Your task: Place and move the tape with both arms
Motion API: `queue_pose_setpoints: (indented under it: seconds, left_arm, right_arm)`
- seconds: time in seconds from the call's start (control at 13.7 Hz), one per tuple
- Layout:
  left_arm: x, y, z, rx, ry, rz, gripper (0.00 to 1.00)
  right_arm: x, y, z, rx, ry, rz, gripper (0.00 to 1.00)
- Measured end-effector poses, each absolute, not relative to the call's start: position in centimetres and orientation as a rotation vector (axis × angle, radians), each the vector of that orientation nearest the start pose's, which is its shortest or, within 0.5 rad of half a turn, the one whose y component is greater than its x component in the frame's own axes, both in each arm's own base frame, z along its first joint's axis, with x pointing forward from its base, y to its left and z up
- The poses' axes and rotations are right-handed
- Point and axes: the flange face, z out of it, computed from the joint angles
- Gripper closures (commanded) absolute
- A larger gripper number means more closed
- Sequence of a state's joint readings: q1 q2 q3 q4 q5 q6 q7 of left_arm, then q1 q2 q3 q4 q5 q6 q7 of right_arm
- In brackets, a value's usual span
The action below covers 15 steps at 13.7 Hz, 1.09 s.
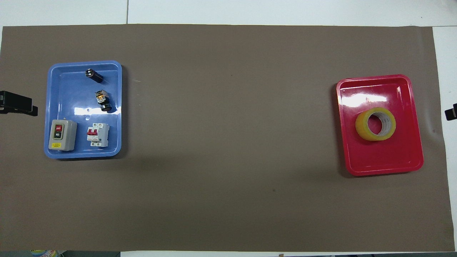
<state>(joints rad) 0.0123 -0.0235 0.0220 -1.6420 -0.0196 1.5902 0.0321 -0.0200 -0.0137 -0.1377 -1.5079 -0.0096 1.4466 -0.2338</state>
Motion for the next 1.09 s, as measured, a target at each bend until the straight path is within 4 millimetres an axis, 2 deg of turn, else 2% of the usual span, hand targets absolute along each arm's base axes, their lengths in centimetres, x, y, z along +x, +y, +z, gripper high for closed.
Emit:
queue_pose_setpoints:
  seconds: [0.51, 1.09]
  left_arm:
    - [54.7, 1.7, 60.6, -3.162, -0.005, 0.044, 0.00]
    - [54.7, 1.7, 60.6, -3.162, -0.005, 0.044, 0.00]
  right_arm:
    - [53.9, -8.7, 63.5, -3.151, -0.122, 0.128, 0.00]
    - [54.1, -8.5, 63.3, -3.150, -0.127, 0.134, 0.00]
